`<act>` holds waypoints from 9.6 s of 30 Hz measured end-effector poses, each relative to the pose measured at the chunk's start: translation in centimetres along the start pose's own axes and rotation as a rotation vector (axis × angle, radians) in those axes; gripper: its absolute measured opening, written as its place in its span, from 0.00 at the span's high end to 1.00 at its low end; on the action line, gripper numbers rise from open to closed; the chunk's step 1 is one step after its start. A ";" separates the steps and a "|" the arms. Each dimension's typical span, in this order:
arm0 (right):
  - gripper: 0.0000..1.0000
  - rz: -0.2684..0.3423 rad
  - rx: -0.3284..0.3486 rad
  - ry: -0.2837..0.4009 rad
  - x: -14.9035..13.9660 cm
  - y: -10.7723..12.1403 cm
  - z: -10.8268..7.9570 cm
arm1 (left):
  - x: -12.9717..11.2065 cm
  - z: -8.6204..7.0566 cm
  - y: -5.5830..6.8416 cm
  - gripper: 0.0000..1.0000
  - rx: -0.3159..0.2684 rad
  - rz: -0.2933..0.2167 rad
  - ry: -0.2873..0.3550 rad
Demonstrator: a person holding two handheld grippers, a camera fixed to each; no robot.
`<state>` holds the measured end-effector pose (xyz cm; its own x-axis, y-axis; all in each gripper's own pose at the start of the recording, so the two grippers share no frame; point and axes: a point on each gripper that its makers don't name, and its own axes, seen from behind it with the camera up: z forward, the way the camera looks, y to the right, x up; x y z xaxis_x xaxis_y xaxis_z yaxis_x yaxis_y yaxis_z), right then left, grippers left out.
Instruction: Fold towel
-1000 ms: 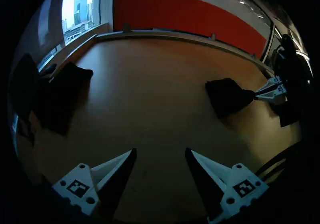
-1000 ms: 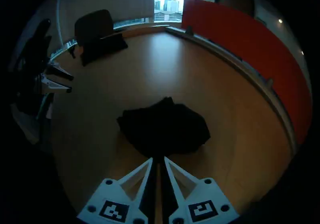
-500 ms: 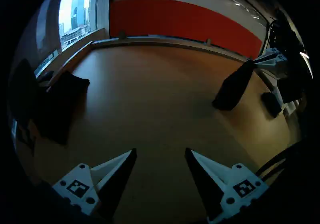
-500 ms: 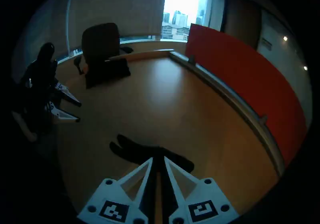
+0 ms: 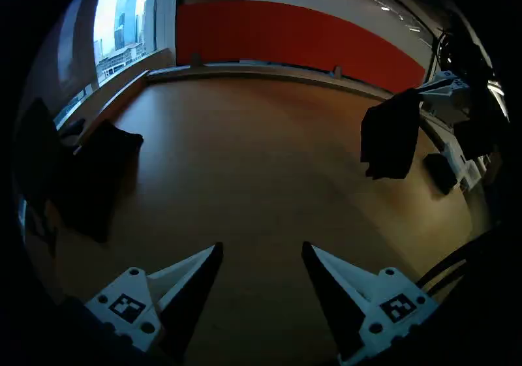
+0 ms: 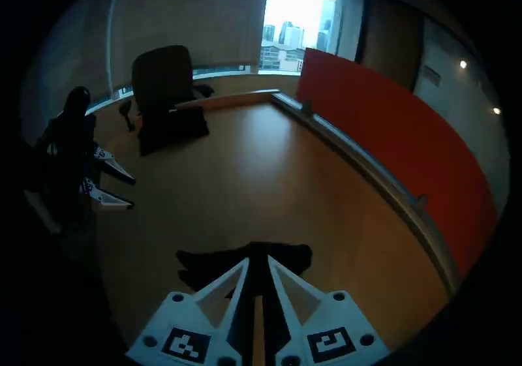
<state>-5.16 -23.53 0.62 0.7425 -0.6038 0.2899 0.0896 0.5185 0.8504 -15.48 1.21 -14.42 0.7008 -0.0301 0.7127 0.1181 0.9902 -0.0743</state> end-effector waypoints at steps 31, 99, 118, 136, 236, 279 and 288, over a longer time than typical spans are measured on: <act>0.95 0.157 -0.169 -0.091 -9.3 12.4 -8.9 | 0.9 0.8 1.3 0.11 0.003 0.018 -0.022; 0.95 0.416 -0.445 -0.276 -28.8 22.5 -24.4 | 1.9 1.4 4.3 0.11 -0.005 0.083 -0.037; 0.96 0.573 -0.471 -0.367 -37.8 19.0 -26.2 | 1.5 0.8 4.1 0.11 0.002 0.101 -0.045; 0.95 0.687 -0.492 -0.412 -43.0 17.2 -25.6 | 0.9 0.3 3.7 0.11 0.015 0.115 -0.052; 0.08 0.745 -0.585 -0.378 -43.4 14.2 -23.0 | 0.3 -0.7 3.0 0.11 0.020 0.113 -0.044; 0.08 0.715 -1.031 0.196 -31.0 19.5 -29.3 | 2.0 -1.3 2.5 0.11 0.031 0.074 0.006; 0.08 0.657 -1.110 0.295 -27.8 20.5 -30.7 | 3.4 -1.2 2.3 0.11 0.043 0.058 0.051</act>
<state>-3.61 22.52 -3.51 0.9592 0.0285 0.2814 0.0479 0.9642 -0.2609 -11.96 3.22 -13.04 0.7407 0.0216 0.6715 0.0468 0.9954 -0.0837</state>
